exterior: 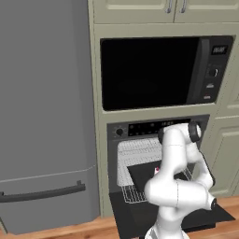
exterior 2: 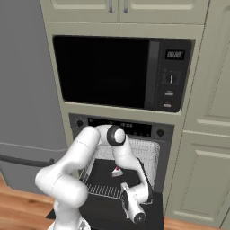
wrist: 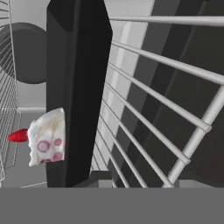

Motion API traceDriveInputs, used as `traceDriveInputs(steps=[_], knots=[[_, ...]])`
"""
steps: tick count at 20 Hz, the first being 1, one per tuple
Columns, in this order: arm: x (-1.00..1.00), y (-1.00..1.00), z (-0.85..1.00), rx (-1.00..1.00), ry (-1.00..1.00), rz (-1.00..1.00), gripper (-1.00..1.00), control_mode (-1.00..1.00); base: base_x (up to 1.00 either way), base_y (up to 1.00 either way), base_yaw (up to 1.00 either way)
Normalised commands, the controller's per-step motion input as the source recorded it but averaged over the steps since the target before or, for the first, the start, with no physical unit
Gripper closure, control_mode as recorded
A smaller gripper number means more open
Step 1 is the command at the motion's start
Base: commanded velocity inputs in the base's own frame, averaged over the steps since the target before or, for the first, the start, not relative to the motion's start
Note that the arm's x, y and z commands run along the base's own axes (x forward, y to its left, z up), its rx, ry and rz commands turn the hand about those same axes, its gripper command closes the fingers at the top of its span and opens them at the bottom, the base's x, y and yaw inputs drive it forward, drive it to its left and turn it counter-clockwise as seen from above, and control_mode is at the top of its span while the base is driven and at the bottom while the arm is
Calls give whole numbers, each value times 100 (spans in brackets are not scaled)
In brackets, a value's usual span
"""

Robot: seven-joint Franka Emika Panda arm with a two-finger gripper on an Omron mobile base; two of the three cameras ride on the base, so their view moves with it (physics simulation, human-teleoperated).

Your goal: Take the baked cake out of the oven and place it on the plate for cooling. Then close the oven door.

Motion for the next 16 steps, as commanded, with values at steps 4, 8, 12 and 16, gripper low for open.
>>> traceDriveInputs(steps=[4, 8, 12, 16], knots=[[-2, 0, 0, 0, 0, 0, 100, -100, 0, 0, 0], [0, 0, 0, 0, 0, 0, 100, -100, 0, 0, 0], [0, 0, 0, 0, 0, 0, 100, -100, 0, 0, 0], [0, 0, 0, 0, 0, 0, -100, -100, 0, 0, 0]])
